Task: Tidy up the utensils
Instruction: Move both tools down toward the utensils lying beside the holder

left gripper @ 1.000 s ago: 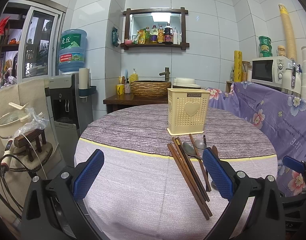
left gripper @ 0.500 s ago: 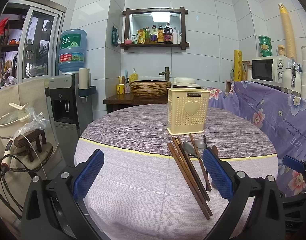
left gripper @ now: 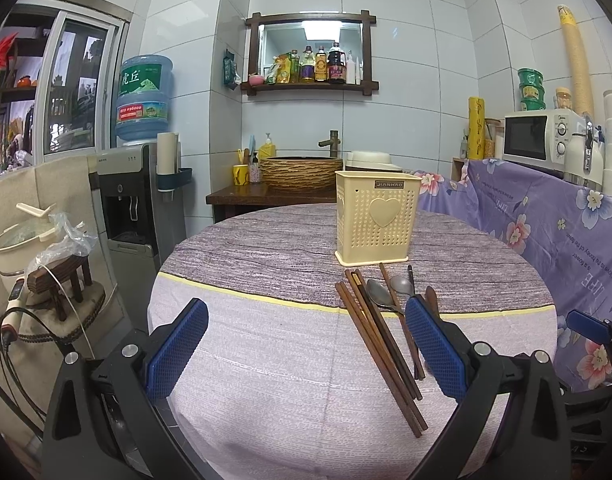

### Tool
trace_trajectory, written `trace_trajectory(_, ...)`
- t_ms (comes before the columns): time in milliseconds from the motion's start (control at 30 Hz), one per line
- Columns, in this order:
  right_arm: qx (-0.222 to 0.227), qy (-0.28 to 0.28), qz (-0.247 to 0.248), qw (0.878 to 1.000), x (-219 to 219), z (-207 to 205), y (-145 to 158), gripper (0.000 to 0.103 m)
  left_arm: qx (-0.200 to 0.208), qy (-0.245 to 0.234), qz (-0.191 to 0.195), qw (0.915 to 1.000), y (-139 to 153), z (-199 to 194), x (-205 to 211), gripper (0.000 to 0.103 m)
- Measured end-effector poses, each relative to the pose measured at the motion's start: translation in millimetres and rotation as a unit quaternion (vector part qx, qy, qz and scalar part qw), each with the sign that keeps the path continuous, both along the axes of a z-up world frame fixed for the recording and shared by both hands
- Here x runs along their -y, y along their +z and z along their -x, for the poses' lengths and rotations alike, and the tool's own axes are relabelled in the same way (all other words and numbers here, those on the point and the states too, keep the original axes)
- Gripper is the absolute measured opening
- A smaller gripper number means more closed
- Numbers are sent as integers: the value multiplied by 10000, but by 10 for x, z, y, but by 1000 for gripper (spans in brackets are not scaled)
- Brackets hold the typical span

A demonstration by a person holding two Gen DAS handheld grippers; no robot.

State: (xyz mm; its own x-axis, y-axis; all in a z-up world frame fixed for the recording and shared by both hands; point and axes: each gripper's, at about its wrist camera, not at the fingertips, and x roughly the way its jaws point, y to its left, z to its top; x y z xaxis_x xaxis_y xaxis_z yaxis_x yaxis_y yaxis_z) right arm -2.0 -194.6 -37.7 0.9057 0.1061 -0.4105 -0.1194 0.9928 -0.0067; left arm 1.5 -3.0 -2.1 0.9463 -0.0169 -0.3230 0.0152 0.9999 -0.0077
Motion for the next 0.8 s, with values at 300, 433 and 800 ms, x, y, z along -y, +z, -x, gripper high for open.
trace_trajectory(300,-463,-131,108,9988,101,-312,-82,98,-790,-145,148,9967,-132,-338,-119,98)
trace_trajectory(433,-733,5,118,9972,130,-533,-84,98,-1113,-188,289,9932,-171,-543,-203,98)
trace_trajectory(800,-1257,135,423,9911,40,-1096,-126,81,-2089,-631,6,9759,-355,-1088,-105,72)
